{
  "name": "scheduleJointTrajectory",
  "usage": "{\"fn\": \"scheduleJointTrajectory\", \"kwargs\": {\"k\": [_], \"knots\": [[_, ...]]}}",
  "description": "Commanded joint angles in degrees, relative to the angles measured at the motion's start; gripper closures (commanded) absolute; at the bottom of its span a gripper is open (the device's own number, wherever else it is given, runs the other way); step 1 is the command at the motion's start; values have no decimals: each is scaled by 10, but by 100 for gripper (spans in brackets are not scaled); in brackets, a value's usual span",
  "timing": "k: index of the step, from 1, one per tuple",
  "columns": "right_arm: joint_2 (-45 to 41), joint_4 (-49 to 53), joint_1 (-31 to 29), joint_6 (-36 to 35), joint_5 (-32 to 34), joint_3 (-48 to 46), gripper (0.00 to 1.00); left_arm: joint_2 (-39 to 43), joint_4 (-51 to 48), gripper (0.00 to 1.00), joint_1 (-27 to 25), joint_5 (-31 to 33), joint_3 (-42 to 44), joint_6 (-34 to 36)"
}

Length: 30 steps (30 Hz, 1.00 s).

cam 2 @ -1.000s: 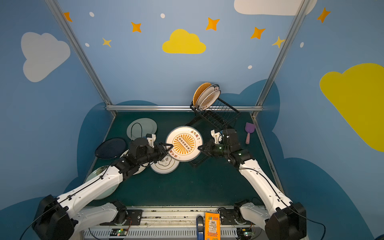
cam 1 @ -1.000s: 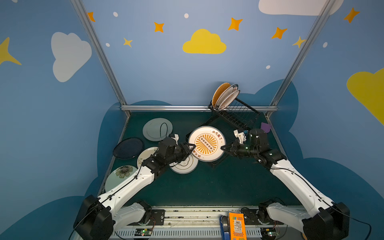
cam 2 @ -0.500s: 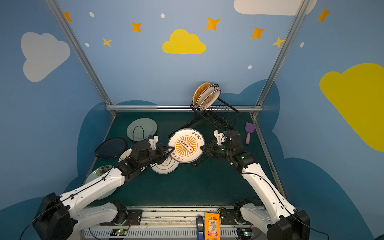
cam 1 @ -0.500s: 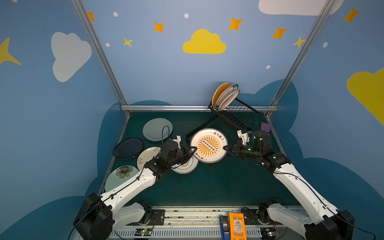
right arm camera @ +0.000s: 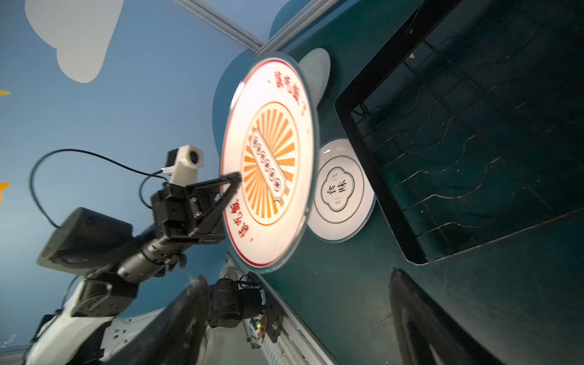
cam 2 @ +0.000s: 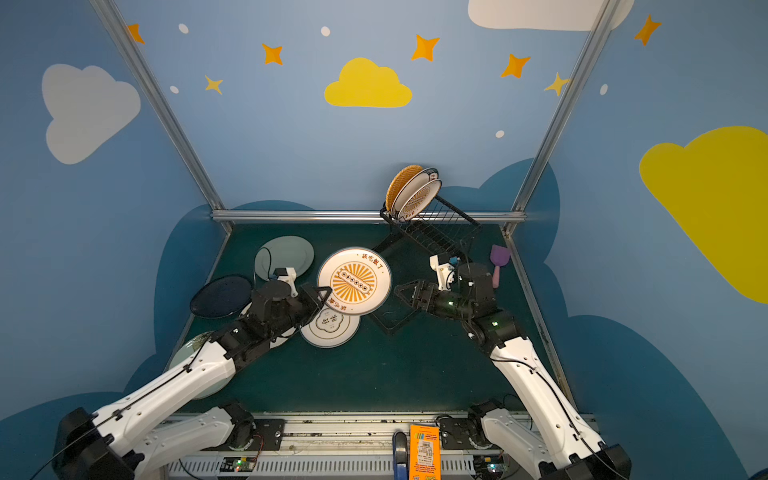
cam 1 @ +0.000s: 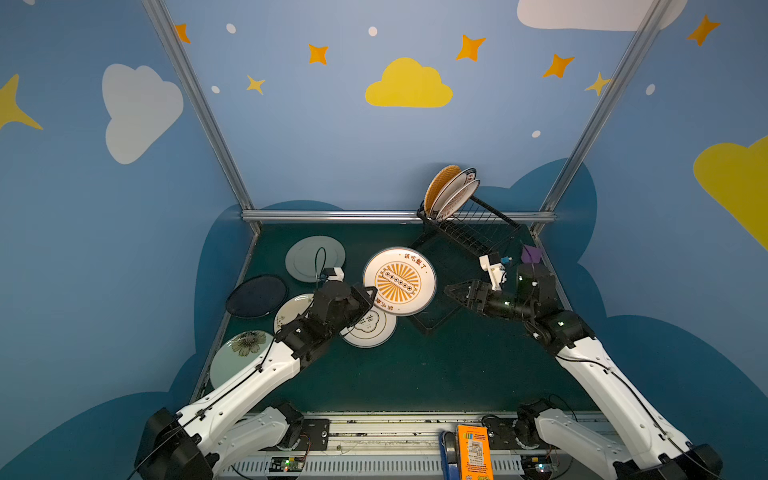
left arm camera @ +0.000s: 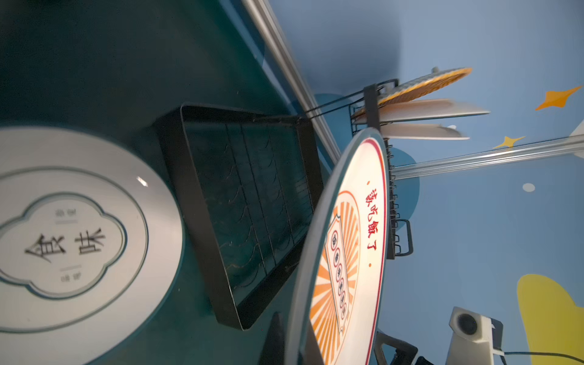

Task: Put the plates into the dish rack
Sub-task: 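Grasp the sunburst plate rim with left gripper while right gripper releases, then carry the sunburst plate with left gripper to the rack's far end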

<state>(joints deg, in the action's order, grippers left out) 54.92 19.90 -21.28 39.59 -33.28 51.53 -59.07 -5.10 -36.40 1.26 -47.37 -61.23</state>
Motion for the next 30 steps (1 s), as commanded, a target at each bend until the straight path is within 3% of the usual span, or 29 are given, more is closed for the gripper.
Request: {"fn": "scheduleJointTrajectory", "kwargs": {"k": [1, 13, 18, 30], "knots": [[-15, 46, 14, -57, 19, 2, 12, -8, -27, 96, 1, 71, -97, 135], [-53, 21, 36, -57, -11, -105, 11, -233, -55, 96, -52, 153, -477, 534], [-51, -11, 35, -38, -37, -128, 11, -310, -4, 96, -90, 205, -558, 685], [-1, -62, 1, -17, -66, -157, 11, -466, 116, 96, -137, 259, -685, 896]]}}
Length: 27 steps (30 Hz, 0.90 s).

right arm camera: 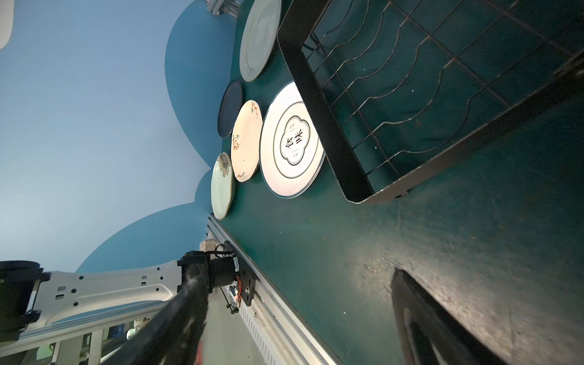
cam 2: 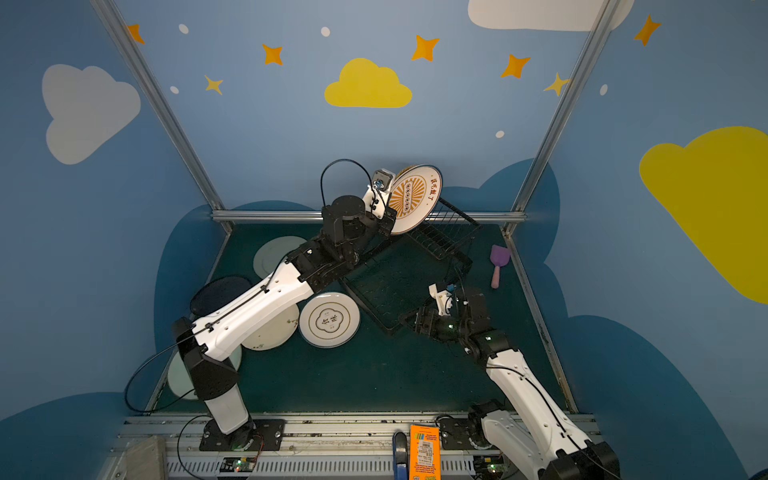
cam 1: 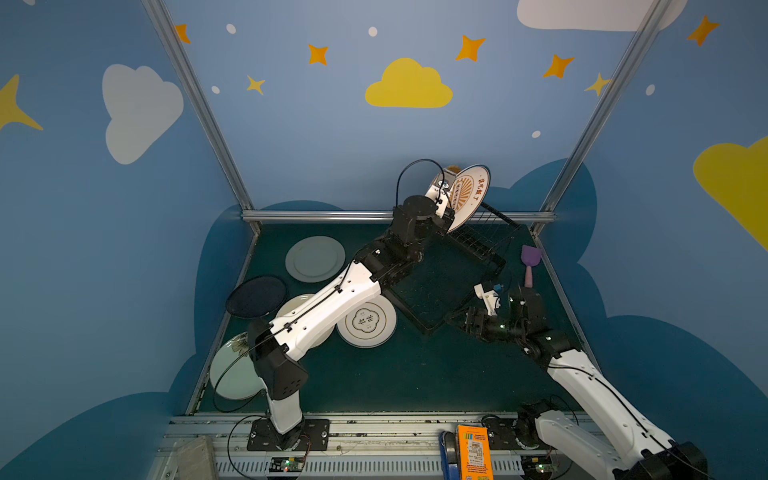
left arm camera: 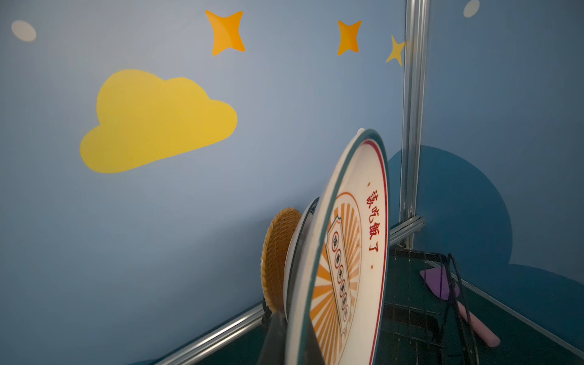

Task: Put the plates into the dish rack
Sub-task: 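Carry the sunburst plate with left gripper to the rack's far end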

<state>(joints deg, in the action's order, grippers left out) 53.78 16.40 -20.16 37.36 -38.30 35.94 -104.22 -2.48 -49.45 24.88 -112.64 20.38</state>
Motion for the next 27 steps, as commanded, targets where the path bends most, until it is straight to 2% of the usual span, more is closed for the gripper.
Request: {"fn": "scheduleJointTrajectory", "kwargs": {"k": [1, 11, 17, 27], "knots": [[18, -29, -16, 6, -16, 0, 11, -28, 109, 96, -8, 21, -36, 101], [36, -29, -32, -1, -22, 6, 11, -180, 198, 96, -22, 61, -156, 276], [39, -24, -31, -10, -25, 6, 11, -255, 187, 96, -22, 85, -249, 307], [39, -22, -30, -14, -31, 3, 11, -274, 176, 96, -6, 93, -256, 298]]}}
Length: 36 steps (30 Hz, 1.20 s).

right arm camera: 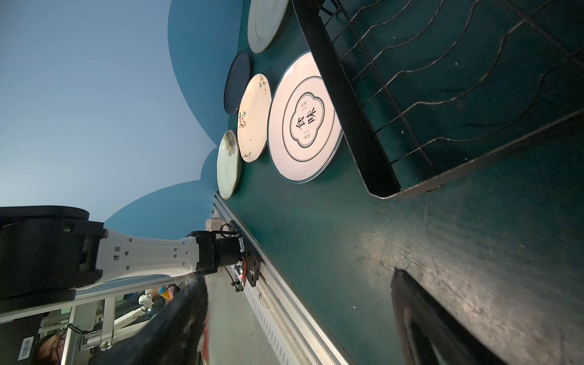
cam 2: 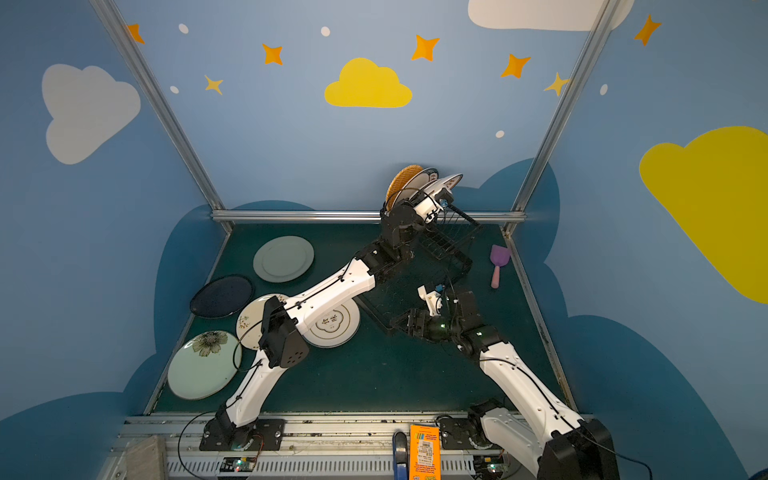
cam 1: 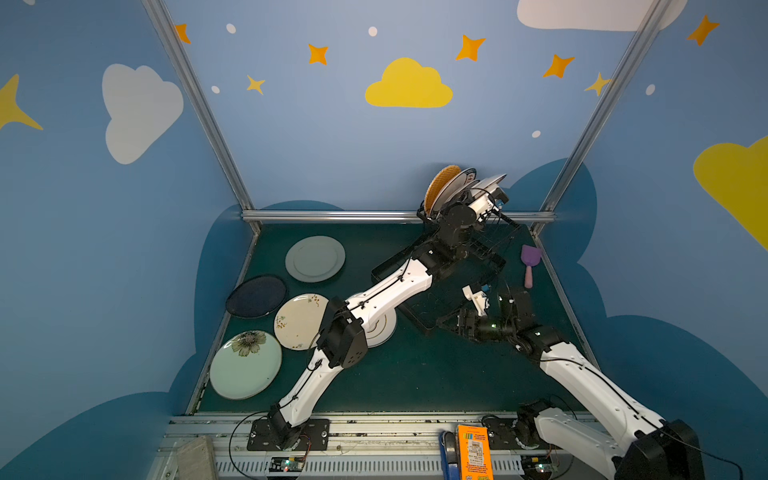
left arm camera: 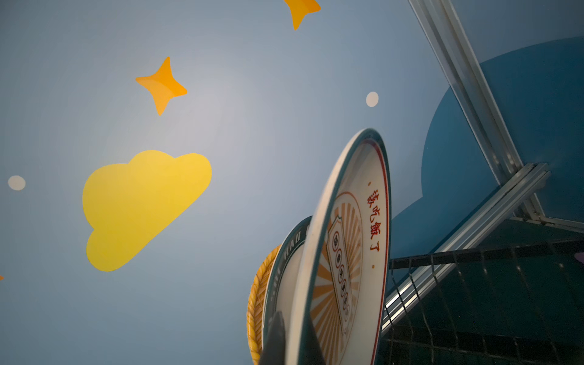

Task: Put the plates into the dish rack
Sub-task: 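Carry the sunburst plate with left gripper to the rack's far end, then lower the sunburst plate into the rack slot beside the other plates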

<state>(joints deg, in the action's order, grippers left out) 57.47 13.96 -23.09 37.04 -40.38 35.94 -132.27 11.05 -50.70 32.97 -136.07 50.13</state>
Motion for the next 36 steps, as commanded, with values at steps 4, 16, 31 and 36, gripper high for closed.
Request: {"fn": "scheduleJointTrajectory", "kwargs": {"k": [4, 16, 31, 36], "knots": [[0, 3, -1, -9, -12, 3, 11, 1, 38, 96, 14, 15, -22, -2], [2, 6, 2, -11, -13, 2, 11, -8, 5, 96, 18, 6, -24, -44], [0, 16, 10, -19, -20, -2, 11, -39, -11, 96, 23, 26, -59, -60], [2, 16, 12, -20, -24, -3, 11, -45, -19, 96, 26, 26, -65, -66]]}}
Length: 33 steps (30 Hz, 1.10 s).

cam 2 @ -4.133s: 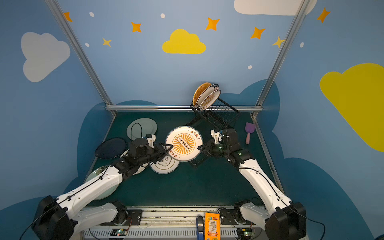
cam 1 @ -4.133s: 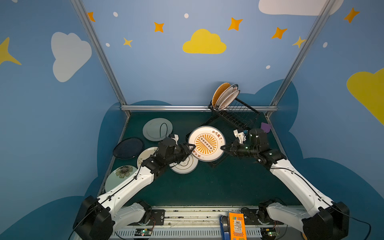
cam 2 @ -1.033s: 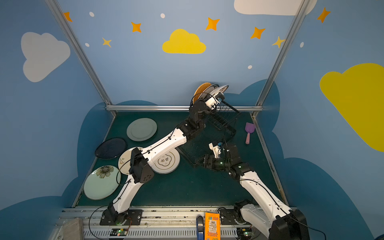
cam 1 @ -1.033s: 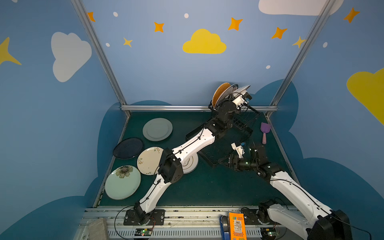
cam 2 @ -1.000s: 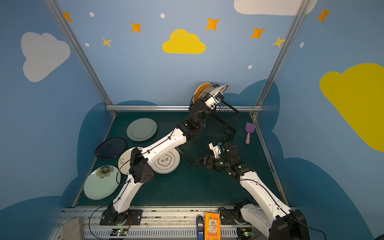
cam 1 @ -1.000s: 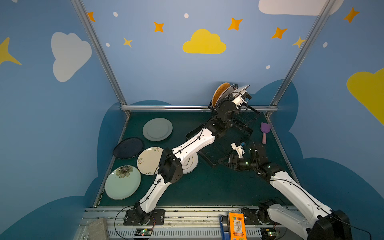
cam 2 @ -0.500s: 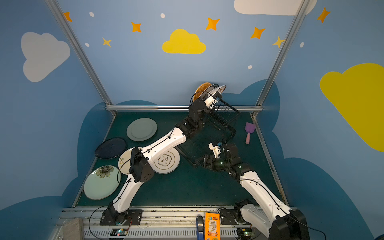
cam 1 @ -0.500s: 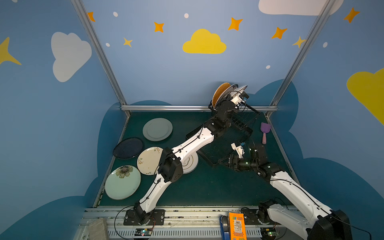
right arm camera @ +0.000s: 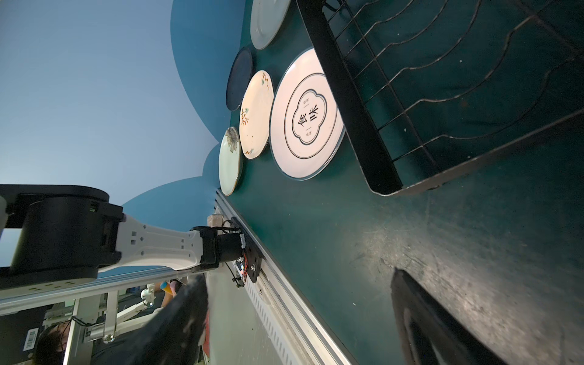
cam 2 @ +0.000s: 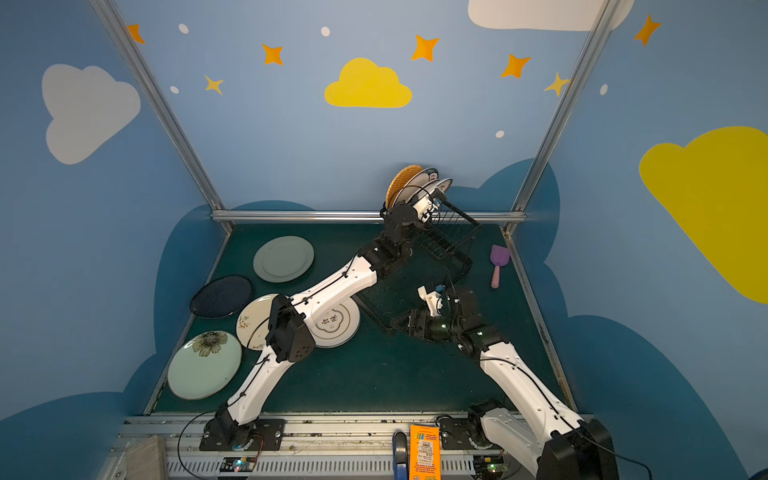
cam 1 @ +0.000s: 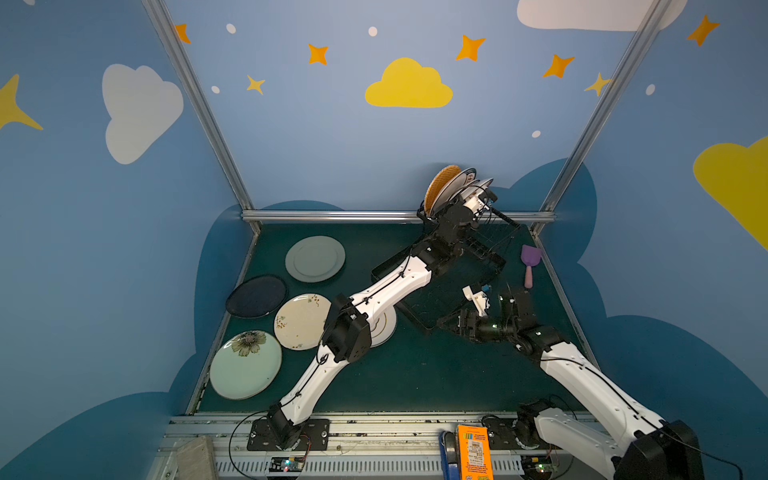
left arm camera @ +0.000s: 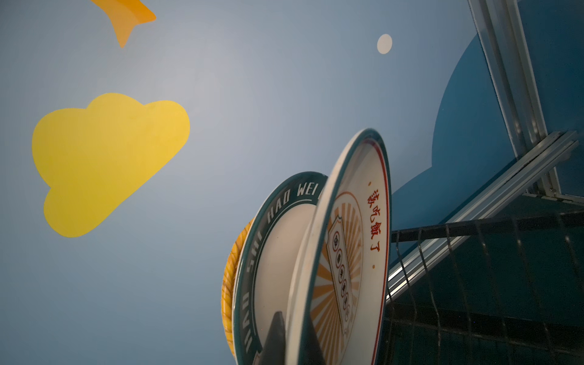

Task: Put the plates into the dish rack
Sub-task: 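Lower the sunburst plate into the rack slot beside the other plates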

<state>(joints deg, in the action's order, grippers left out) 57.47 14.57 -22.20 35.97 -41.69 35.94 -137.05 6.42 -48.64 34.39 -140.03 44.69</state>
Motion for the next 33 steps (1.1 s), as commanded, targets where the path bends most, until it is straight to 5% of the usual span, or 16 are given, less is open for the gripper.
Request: {"fn": "scheduleJointTrajectory", "kwargs": {"k": [1, 21, 33], "knots": [[3, 10, 3, -10, -11, -3, 11, 2, 27, 96, 6, 14, -27, -13], [10, 11, 10, -15, -19, -3, 11, -15, -33, 96, 7, -7, -32, -38], [12, 10, 12, -15, -22, -3, 11, -19, -45, 88, 7, -13, -38, -42]]}}
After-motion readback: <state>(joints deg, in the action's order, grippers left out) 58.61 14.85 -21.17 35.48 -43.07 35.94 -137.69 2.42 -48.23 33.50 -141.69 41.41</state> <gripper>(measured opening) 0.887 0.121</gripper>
